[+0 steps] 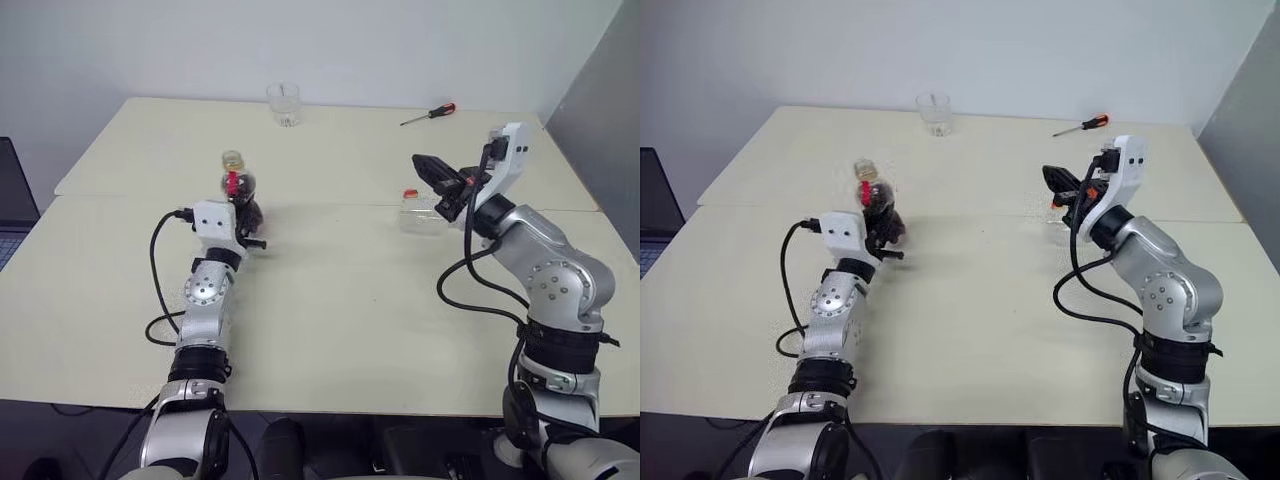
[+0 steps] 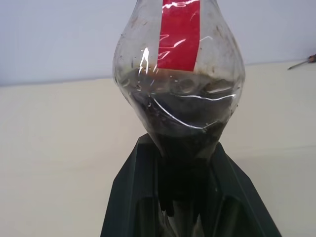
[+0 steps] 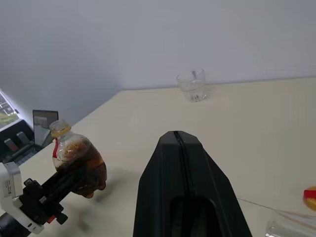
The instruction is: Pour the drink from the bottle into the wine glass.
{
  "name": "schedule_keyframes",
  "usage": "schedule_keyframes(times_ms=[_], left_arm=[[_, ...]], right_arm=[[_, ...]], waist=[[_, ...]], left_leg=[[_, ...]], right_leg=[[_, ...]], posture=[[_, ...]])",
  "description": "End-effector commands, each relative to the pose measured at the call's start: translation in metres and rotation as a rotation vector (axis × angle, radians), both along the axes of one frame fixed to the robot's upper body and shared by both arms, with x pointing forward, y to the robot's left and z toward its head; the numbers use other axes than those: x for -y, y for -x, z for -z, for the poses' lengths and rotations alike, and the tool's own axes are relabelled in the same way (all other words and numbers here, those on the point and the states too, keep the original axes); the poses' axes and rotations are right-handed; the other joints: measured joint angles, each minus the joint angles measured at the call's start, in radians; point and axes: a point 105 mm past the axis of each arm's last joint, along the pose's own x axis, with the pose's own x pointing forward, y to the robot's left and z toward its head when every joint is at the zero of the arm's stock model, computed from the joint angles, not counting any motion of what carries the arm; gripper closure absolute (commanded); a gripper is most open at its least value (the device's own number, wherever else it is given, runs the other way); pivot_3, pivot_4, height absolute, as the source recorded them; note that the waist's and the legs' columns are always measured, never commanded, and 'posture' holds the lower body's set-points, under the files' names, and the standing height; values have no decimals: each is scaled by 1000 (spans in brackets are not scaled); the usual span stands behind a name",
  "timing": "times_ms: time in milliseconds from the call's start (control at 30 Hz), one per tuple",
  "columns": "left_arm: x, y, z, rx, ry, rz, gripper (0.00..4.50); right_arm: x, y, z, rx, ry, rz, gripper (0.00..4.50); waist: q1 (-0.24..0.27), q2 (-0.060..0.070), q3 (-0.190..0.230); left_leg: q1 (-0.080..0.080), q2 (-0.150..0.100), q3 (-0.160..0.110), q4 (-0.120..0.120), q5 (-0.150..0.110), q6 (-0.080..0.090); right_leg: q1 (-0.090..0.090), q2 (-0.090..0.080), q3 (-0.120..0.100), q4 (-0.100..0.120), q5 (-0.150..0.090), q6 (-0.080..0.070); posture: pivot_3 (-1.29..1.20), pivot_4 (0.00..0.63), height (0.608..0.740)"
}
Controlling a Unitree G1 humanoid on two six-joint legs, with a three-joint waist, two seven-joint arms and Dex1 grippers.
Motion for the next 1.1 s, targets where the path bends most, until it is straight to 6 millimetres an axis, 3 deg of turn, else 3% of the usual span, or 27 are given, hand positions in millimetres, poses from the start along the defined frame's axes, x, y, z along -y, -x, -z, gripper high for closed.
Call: schedule_keyframes(times_ms=[33,167,700,1100], left_arm=[[-21,2,-16,82,6,-96,3870],[-33,8,-7,74,-26,-160,3885],[-42,21,4,58,18,-206,3886],[-46,26,5,50,36,-232,27]], right_arm=[[-3,5,-9,46,6,-6,4500],[-5,6,-6,41,19,-12,4500],[-9,4,-3,39,38,-27,4500],[-10,2,-5,49,35,-27,4500]], waist=[[1,0,0],[0,0,0],[-1,0,0],[0,0,0]], left_leg=[[0,0,0,0,0,0],[0,0,0,0,0,0],[2,0,2,0,0,0],[3,0,2,0,0,0]], right_leg=[[0,0,0,0,0,0],[0,0,0,0,0,0],[0,0,0,2,0,0],[1,0,0,4,0,0]], posture=[[0,150,740],[0,150,740],[0,150,740],[0,150,740]])
